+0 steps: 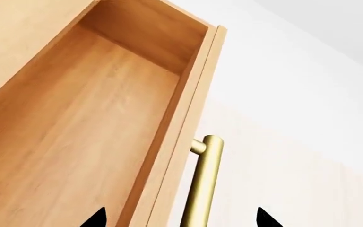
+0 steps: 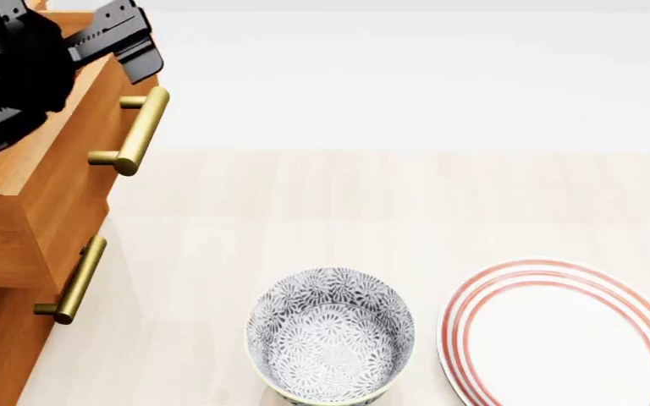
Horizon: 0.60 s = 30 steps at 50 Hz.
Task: Open the top drawer of the cabinet.
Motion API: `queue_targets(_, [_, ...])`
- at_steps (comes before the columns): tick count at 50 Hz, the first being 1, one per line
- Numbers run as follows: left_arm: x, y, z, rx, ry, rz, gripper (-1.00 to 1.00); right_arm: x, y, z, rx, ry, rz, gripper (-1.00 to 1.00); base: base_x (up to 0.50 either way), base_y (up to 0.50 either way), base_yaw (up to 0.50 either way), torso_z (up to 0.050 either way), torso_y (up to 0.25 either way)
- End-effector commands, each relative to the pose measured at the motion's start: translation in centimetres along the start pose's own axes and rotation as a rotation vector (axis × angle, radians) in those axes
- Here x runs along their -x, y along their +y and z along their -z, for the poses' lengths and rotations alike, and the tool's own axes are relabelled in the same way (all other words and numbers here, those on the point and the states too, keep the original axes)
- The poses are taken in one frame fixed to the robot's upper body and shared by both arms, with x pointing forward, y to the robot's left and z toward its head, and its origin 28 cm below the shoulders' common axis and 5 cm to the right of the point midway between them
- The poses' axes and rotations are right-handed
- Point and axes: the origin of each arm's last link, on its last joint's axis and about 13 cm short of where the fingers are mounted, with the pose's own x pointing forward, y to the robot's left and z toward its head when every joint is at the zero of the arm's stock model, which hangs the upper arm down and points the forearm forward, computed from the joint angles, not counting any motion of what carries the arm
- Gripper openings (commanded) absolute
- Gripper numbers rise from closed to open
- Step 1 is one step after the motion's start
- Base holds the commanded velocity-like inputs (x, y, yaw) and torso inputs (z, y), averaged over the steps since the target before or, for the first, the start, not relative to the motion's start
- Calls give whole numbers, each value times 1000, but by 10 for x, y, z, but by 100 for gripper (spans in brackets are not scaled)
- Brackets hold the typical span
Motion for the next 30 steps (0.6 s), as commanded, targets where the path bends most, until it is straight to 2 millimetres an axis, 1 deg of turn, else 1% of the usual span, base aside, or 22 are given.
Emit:
queue_targets(1, [0,-12,8,-2,32,79,100,-2,1,-2,-6,-17,-6,100,0,0,0,0,0])
queue_targets(17, [-5,-10,12,8,48,80,100,-3,1,-3,-10,-16,0,100,0,0,0,0,0])
queue_targets(30, [-2,-22,19,-26,67,139,100,-2,1,-2,-7,-17,-7,100,0,0,0,0,0])
